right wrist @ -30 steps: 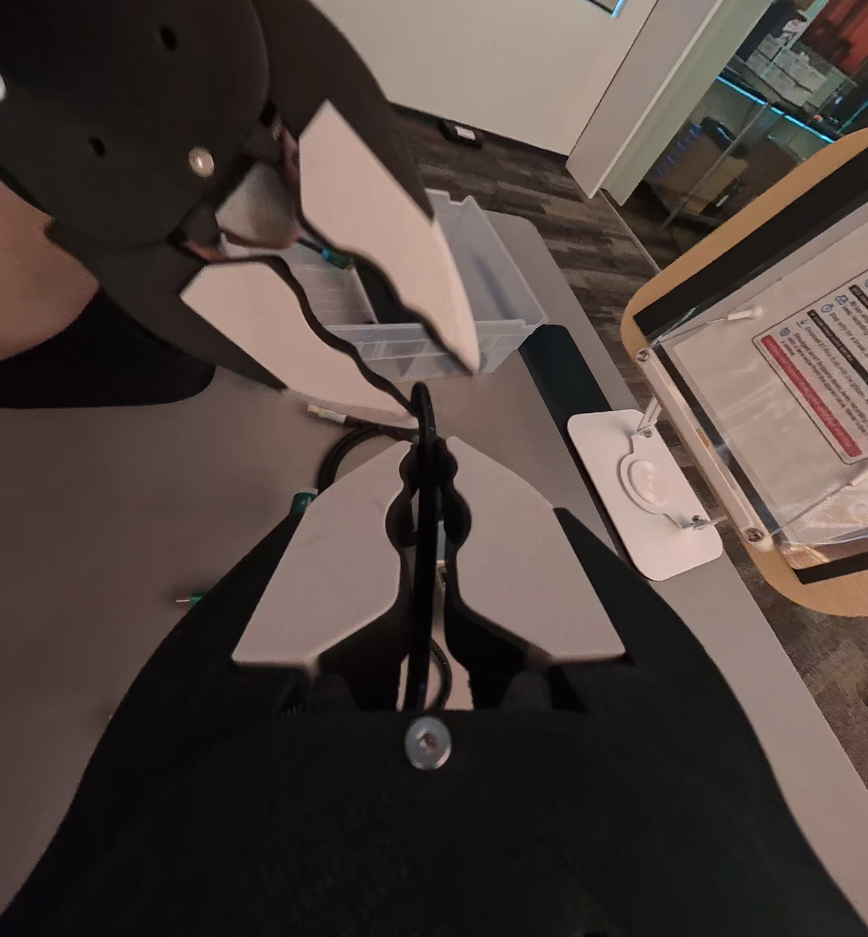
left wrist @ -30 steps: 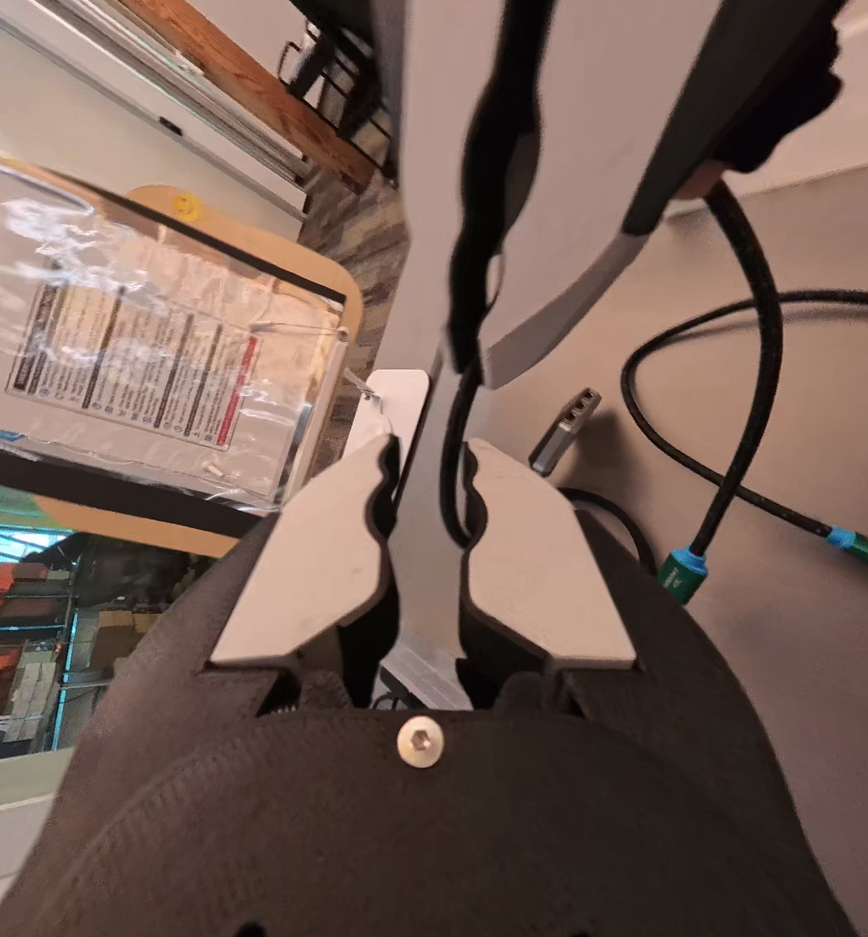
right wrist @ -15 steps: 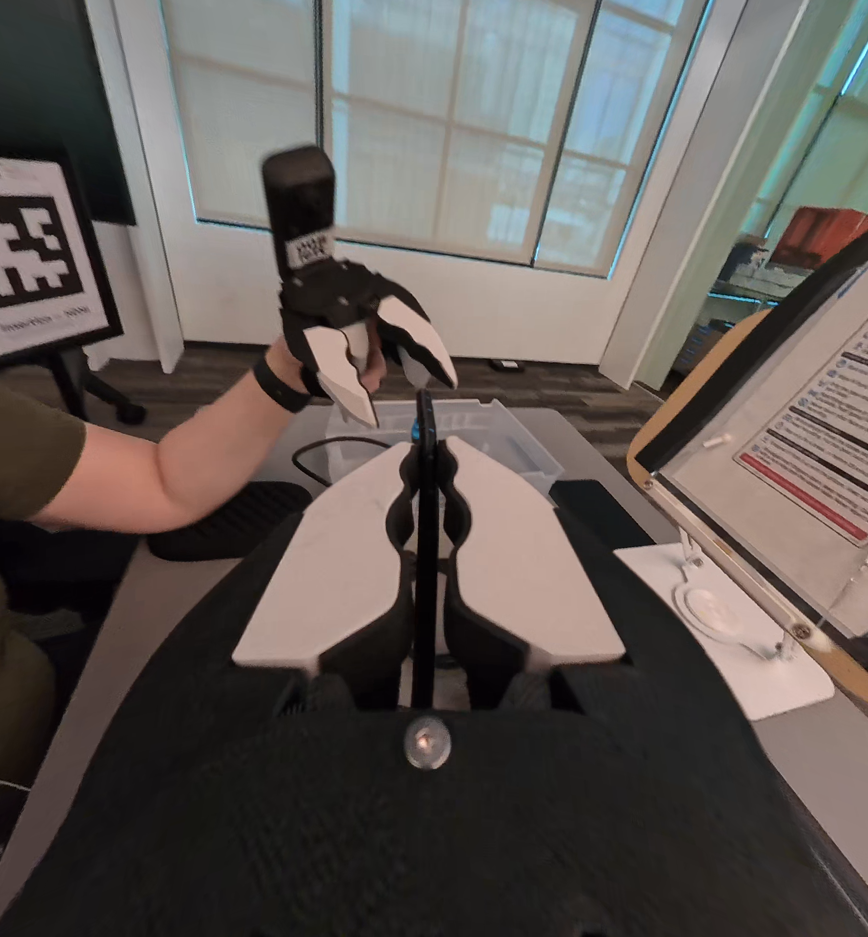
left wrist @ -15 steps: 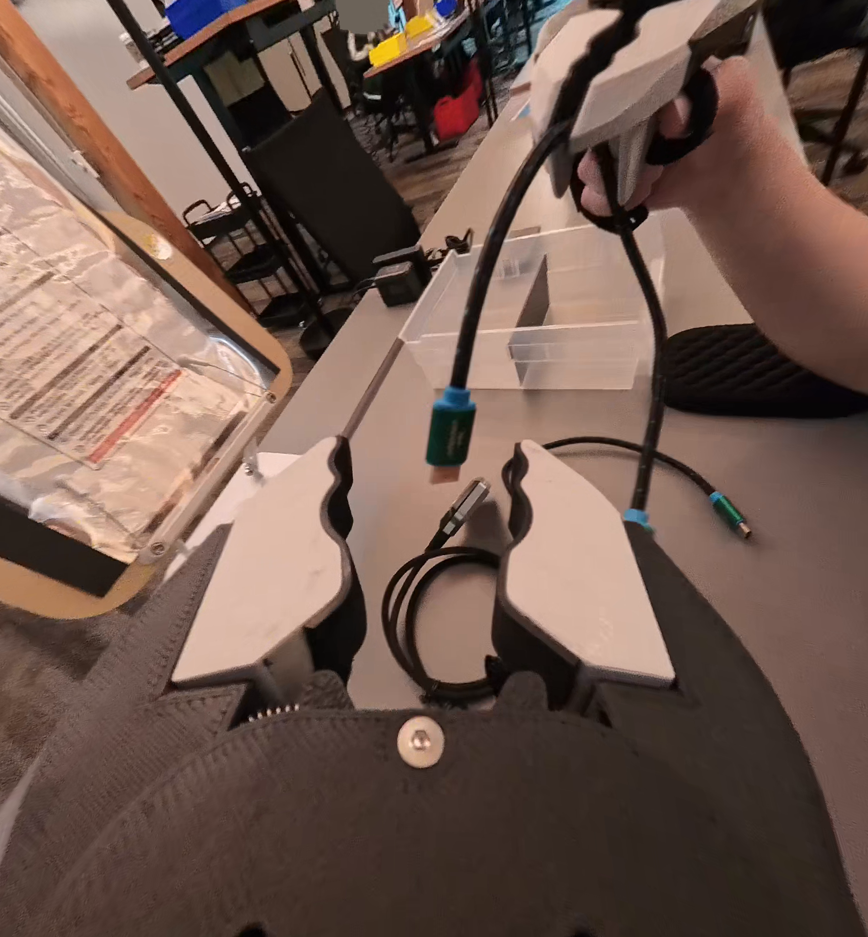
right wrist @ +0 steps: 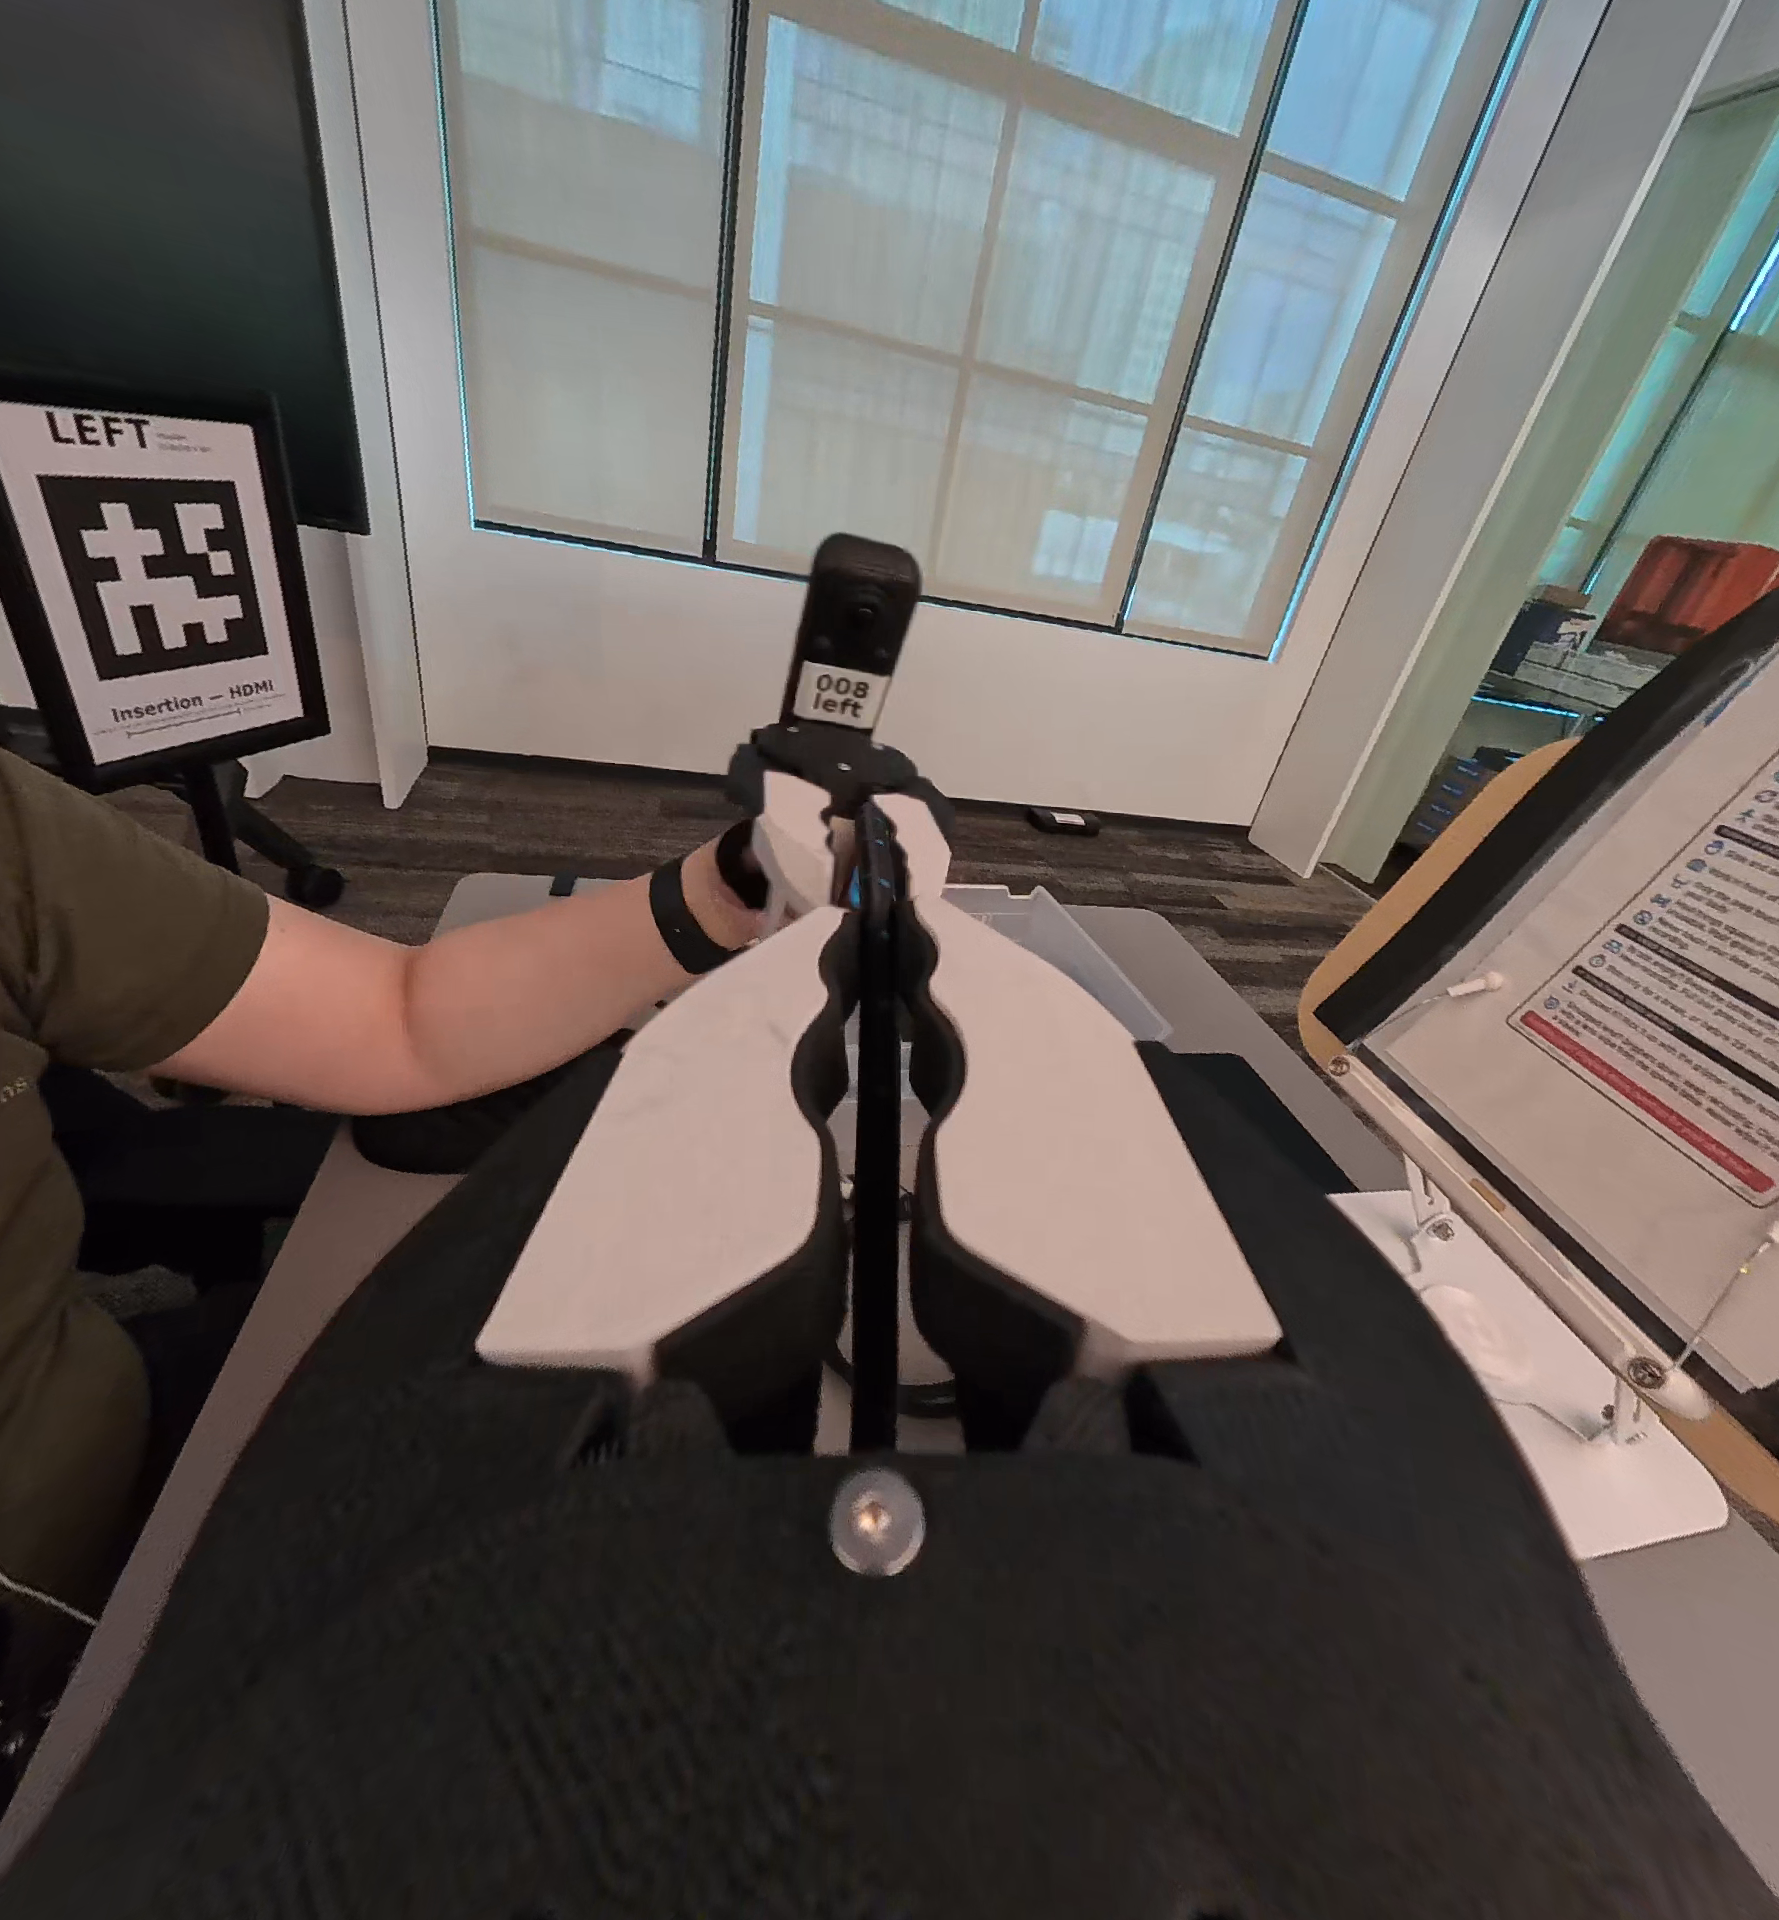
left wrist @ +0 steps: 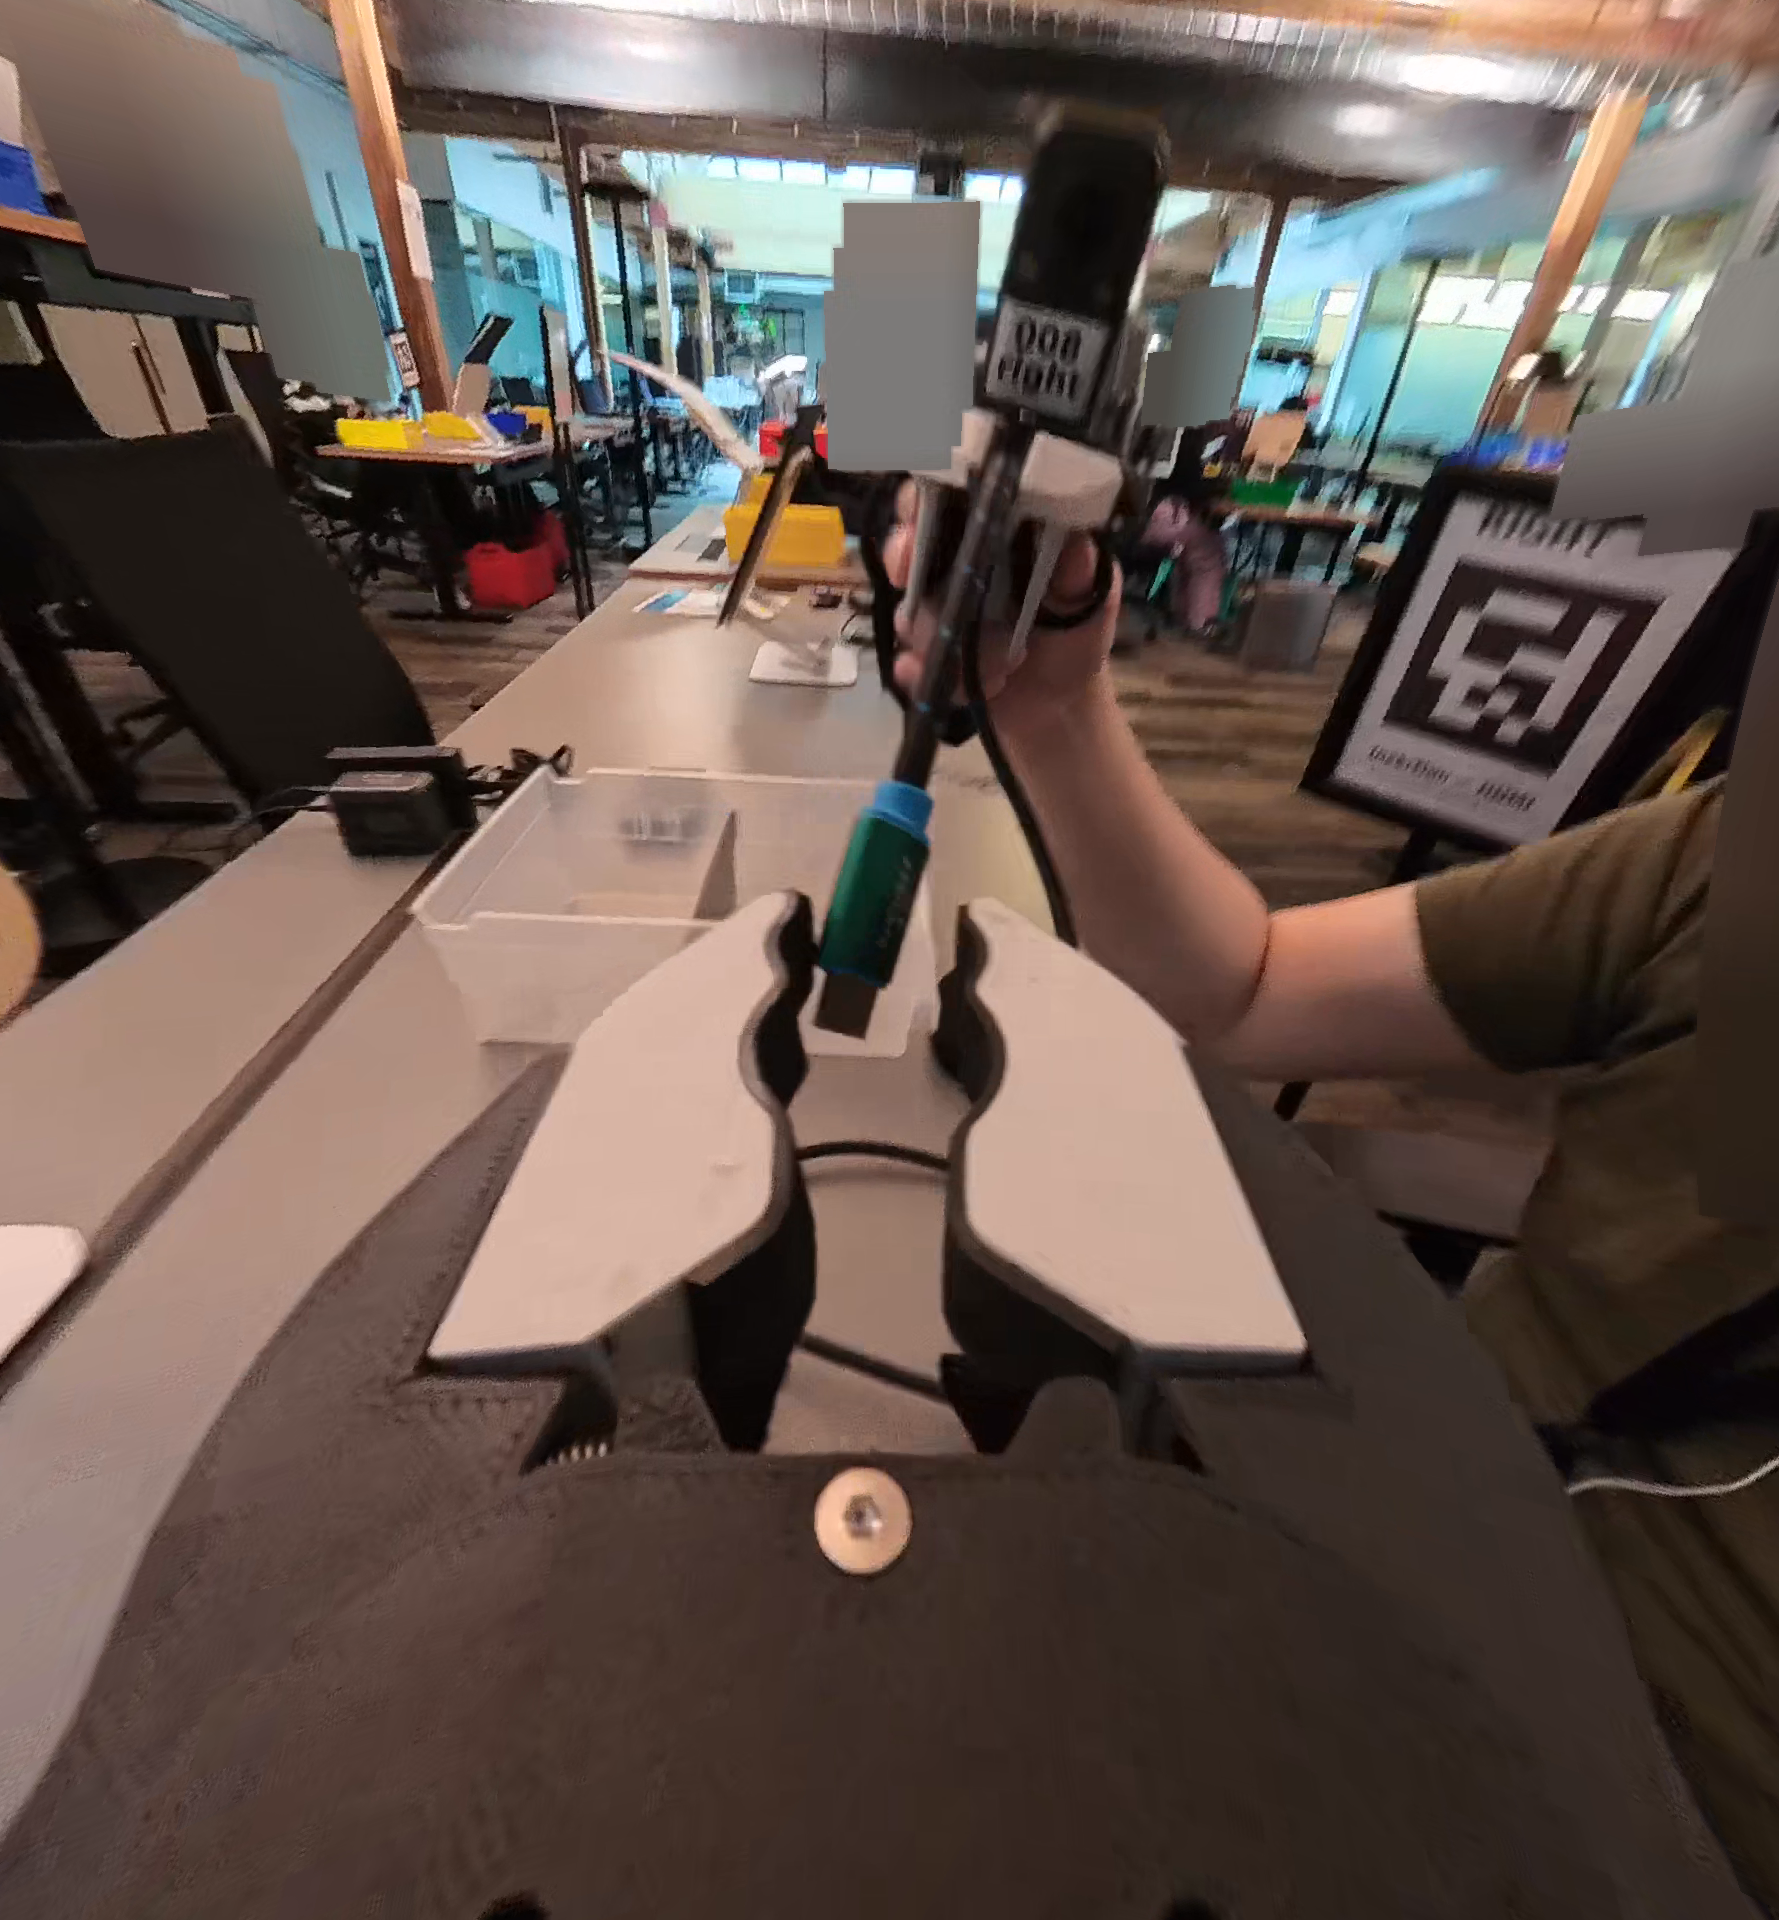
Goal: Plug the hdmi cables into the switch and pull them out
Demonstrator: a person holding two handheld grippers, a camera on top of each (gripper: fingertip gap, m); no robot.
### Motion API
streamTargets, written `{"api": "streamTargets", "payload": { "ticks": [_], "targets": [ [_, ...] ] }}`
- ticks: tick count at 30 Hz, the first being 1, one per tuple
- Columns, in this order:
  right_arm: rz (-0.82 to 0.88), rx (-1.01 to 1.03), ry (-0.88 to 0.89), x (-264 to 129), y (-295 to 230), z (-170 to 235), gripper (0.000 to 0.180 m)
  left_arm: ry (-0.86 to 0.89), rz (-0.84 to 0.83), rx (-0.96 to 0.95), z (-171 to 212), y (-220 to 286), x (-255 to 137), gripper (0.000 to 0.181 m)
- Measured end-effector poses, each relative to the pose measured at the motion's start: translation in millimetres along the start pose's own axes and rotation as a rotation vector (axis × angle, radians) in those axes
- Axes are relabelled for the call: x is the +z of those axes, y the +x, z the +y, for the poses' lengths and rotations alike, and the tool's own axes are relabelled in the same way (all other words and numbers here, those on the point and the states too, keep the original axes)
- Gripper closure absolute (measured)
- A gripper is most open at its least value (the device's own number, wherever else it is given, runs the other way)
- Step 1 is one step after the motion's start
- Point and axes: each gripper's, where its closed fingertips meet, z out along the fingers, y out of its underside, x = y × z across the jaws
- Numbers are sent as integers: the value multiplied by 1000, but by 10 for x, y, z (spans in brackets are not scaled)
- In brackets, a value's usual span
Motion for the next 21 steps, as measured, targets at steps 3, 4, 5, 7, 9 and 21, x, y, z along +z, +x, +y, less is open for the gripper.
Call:
{"api": "streamTargets", "payload": {
  "ticks": [3,4,5,7,9,21],
  "targets": [
    [-15,-24,-2,-8,-28,-2,172,65,82,-60,-86,56,-30,166],
    [-21,-34,-3,-14,-39,-1,172,71,103,-71,-100,75,-37,166],
    [-27,-44,-1,-22,-49,-5,172,68,122,-78,-107,99,-36,167],
    [-31,-57,4,-46,-49,-13,171,51,130,-80,-115,116,-18,167],
    [-57,-79,-2,-81,-80,7,169,37,136,-61,-130,151,-14,168],
    [-125,-252,399,-579,-173,-313,155,-18,275,-121,-164,450,65,171]
  ]
}}
